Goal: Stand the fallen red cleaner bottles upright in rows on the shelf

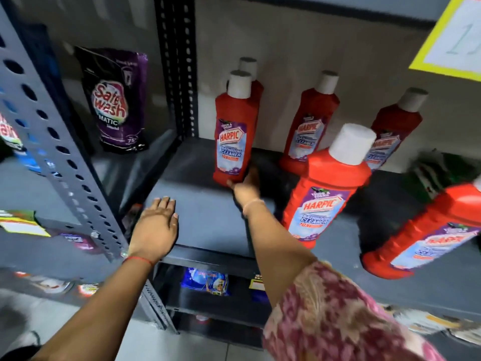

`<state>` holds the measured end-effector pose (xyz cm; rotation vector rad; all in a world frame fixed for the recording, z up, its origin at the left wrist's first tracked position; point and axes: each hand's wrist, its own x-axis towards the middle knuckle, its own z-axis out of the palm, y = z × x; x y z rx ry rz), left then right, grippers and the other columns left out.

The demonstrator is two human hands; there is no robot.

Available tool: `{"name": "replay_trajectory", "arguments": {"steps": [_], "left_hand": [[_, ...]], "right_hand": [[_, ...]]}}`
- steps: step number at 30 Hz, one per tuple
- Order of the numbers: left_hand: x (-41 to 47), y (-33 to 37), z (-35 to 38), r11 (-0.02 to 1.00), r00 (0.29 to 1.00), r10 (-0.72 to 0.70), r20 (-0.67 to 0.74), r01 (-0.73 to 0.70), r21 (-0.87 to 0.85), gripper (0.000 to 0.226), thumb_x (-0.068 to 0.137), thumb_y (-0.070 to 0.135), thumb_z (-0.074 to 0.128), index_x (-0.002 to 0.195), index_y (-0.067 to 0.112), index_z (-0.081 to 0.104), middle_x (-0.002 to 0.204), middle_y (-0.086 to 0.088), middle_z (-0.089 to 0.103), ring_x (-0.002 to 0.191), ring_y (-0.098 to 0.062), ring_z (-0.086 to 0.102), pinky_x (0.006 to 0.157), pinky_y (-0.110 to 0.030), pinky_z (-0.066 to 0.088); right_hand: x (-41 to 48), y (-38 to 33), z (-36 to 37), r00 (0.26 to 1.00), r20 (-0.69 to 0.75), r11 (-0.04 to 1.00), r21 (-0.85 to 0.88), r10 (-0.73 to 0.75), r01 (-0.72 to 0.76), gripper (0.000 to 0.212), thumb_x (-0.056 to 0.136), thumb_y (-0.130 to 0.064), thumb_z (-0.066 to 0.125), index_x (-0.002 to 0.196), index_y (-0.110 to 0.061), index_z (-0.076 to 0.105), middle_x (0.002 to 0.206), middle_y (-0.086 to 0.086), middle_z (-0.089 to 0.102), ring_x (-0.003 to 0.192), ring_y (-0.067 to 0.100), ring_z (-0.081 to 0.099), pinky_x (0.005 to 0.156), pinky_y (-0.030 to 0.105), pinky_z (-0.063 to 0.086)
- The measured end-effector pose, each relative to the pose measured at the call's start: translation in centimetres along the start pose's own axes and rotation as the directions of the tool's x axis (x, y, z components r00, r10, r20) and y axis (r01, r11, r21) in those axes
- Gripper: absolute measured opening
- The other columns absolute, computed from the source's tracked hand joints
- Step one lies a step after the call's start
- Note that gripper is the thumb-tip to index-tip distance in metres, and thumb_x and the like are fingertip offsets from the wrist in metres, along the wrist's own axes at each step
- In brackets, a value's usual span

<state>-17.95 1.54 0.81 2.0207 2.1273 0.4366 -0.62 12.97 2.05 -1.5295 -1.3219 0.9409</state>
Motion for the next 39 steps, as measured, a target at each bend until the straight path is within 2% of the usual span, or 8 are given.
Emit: {"name": "replay_trajectory", "arguments": {"steps": [3, 6, 11, 16, 19, 24, 34, 39], "left_hand": [[0.1, 0.0, 0.1, 1.000, 1.000, -0.004, -0.004, 0.004, -0.004, 0.066, 0.081, 0.028, 0.019, 0.136, -0.002, 0.039, 0.147, -0.020, 0.038, 0.140, -0.031, 0.029, 0.117, -0.037, 0.022], [0.0, 0.0, 0.1, 1.000, 1.000, -0.012, 0.005, 0.012, -0.001, 0.050, 0.093, 0.021, 0.028, 0.137, -0.002, 0.038, 0.148, -0.020, 0.037, 0.141, -0.030, 0.028, 0.118, -0.038, 0.021], [0.0, 0.0, 0.1, 1.000, 1.000, -0.014, 0.019, 0.014, -0.010, 0.045, 0.095, 0.013, 0.036, 0.137, -0.002, 0.037, 0.148, -0.019, 0.037, 0.141, -0.030, 0.027, 0.118, -0.038, 0.021], [-0.3, 0.2, -0.1, 0.999, 0.999, -0.035, 0.029, 0.036, -0.023, 0.046, 0.095, 0.014, 0.034, 0.138, -0.001, 0.034, 0.150, -0.019, 0.033, 0.142, -0.030, 0.024, 0.118, -0.040, 0.020], [-0.4, 0.3, -0.2, 0.999, 0.999, -0.035, 0.028, 0.036, -0.036, 0.046, 0.095, 0.014, 0.033, 0.138, -0.001, 0.034, 0.151, -0.019, 0.032, 0.142, -0.030, 0.024, 0.118, -0.041, 0.020], [-0.3, 0.3, -0.3, 0.998, 0.998, -0.046, 0.035, 0.047, -0.042, 0.046, 0.096, 0.015, 0.032, 0.139, -0.001, 0.033, 0.152, -0.018, 0.030, 0.143, -0.029, 0.021, 0.119, -0.041, 0.018], [-0.2, 0.0, 0.1, 0.999, 0.999, -0.033, 0.015, 0.034, -0.042, 0.045, 0.096, 0.014, 0.033, 0.139, -0.001, 0.035, 0.151, -0.018, 0.031, 0.143, -0.029, 0.021, 0.118, -0.040, 0.019], [-0.3, 0.2, -0.4, 0.986, 0.996, -0.082, 0.021, 0.084, -0.147, 0.046, 0.097, 0.014, 0.033, 0.140, -0.001, 0.032, 0.152, -0.018, 0.028, 0.144, -0.029, 0.019, 0.119, -0.038, 0.015]], "right_hand": [[1.1, 0.1, 0.2, 0.999, 0.040, 0.995, -0.100, 0.013, -0.009, 0.055, 0.073, -0.006, 0.070, 0.123, -0.004, 0.046, 0.129, 0.020, 0.055, 0.116, 0.035, 0.052, 0.100, 0.042, 0.042], [-0.2, 0.3, -0.2, 0.998, 0.062, 0.989, -0.147, -0.009, 0.018, 0.051, 0.075, -0.007, 0.069, 0.120, -0.001, 0.045, 0.128, 0.021, 0.054, 0.115, 0.035, 0.052, 0.097, 0.039, 0.042], [-5.4, 1.0, -0.8, 0.988, 0.131, 0.996, -0.033, -0.082, 0.087, 0.045, 0.068, -0.002, 0.072, 0.110, -0.003, 0.055, 0.116, 0.018, 0.063, 0.104, 0.032, 0.060, 0.087, 0.031, 0.044], [-8.9, 1.7, -1.2, 0.973, 0.211, 0.994, -0.050, -0.088, 0.101, 0.046, 0.070, -0.004, 0.071, 0.111, -0.005, 0.051, 0.117, 0.017, 0.062, 0.105, 0.031, 0.058, 0.092, 0.039, 0.047], [-10.1, 1.7, -1.2, 0.968, 0.241, 0.993, -0.072, -0.070, 0.090, 0.043, 0.073, -0.009, 0.070, 0.111, -0.008, 0.050, 0.119, 0.015, 0.062, 0.106, 0.030, 0.058, 0.092, 0.038, 0.047], [-10.8, 1.6, -1.3, 0.962, 0.265, 0.989, -0.110, -0.067, 0.099, 0.047, 0.075, -0.012, 0.069, 0.117, -0.010, 0.047, 0.123, 0.014, 0.061, 0.110, 0.030, 0.057, 0.098, 0.047, 0.045], [-11.1, 1.4, -1.3, 0.959, 0.279, 0.987, -0.136, -0.045, 0.086, 0.047, 0.078, -0.016, 0.068, 0.119, -0.012, 0.045, 0.125, 0.013, 0.059, 0.111, 0.030, 0.056, 0.099, 0.046, 0.045], [-11.8, 0.1, -2.1, 0.949, 0.314, 0.989, -0.136, -0.011, 0.057, 0.054, 0.078, -0.011, 0.067, 0.124, -0.008, 0.040, 0.132, 0.015, 0.052, 0.119, 0.032, 0.050, 0.104, 0.045, 0.039]]}}
